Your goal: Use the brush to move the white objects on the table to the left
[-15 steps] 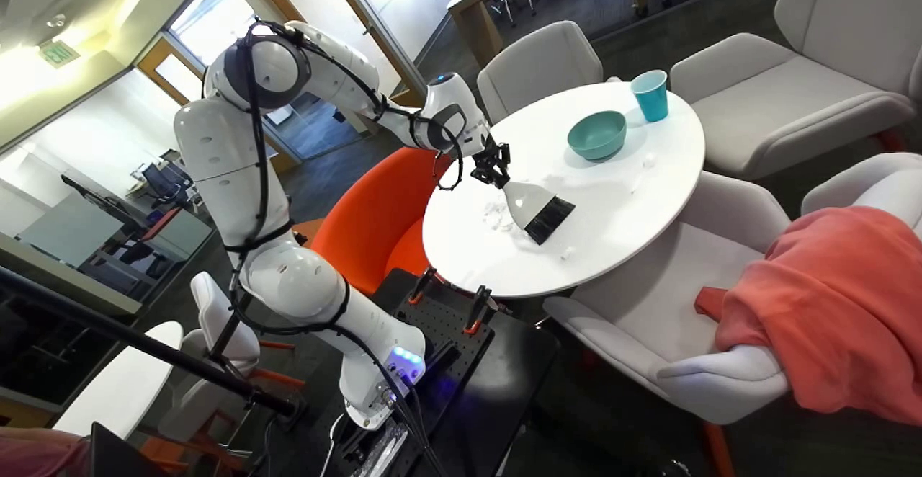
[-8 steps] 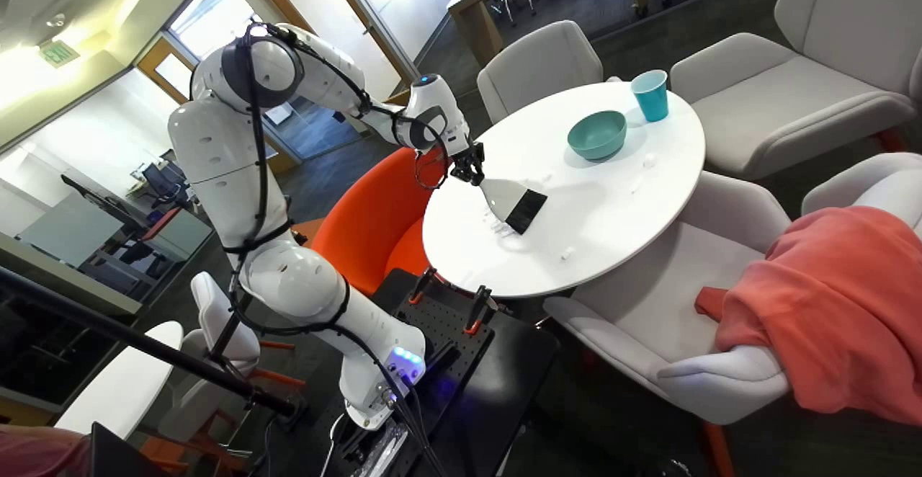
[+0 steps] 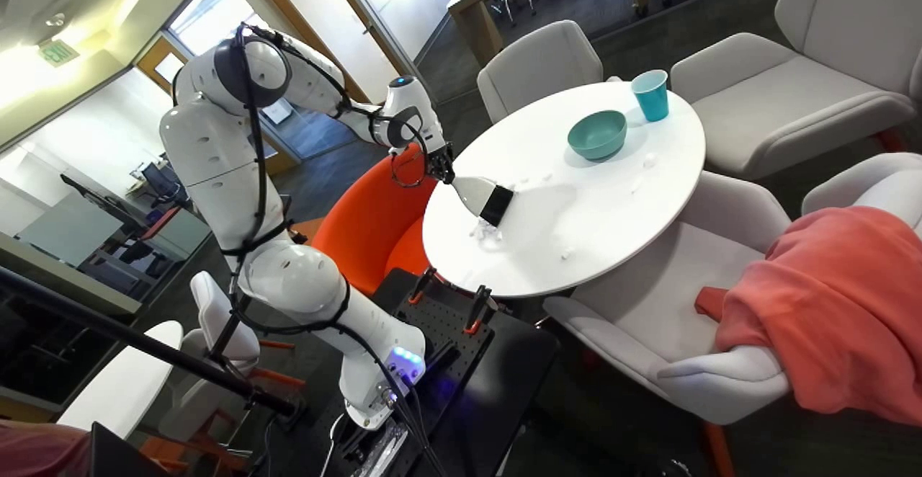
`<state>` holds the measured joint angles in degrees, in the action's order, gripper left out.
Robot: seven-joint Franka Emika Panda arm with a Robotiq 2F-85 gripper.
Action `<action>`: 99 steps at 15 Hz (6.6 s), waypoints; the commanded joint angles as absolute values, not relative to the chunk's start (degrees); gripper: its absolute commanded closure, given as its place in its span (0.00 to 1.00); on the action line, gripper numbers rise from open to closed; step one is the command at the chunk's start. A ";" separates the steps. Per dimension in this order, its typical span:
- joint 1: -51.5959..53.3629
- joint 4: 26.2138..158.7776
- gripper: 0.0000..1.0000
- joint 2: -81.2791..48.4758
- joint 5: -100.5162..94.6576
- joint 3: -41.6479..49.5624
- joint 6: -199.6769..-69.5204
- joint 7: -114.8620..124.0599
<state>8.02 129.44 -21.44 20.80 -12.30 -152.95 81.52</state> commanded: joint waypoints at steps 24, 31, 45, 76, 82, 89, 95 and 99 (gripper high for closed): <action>4.49 117.47 0.88 -22.58 13.14 -2.51 -145.14 70.69; 4.40 110.85 0.88 -28.37 15.63 -2.90 -139.64 63.73; 5.13 108.00 0.88 -32.06 23.19 -6.78 -134.04 52.55; 21.25 122.71 0.88 -23.15 -20.49 19.90 -152.81 112.37; 19.49 119.39 0.88 -30.92 -32.23 23.02 -149.72 126.42; 15.52 114.79 0.88 -39.82 -29.77 22.14 -149.75 122.87; 14.91 109.53 0.88 -45.88 -27.29 20.44 -148.46 119.04; 15.44 106.46 0.88 -49.33 -24.99 18.67 -145.95 115.66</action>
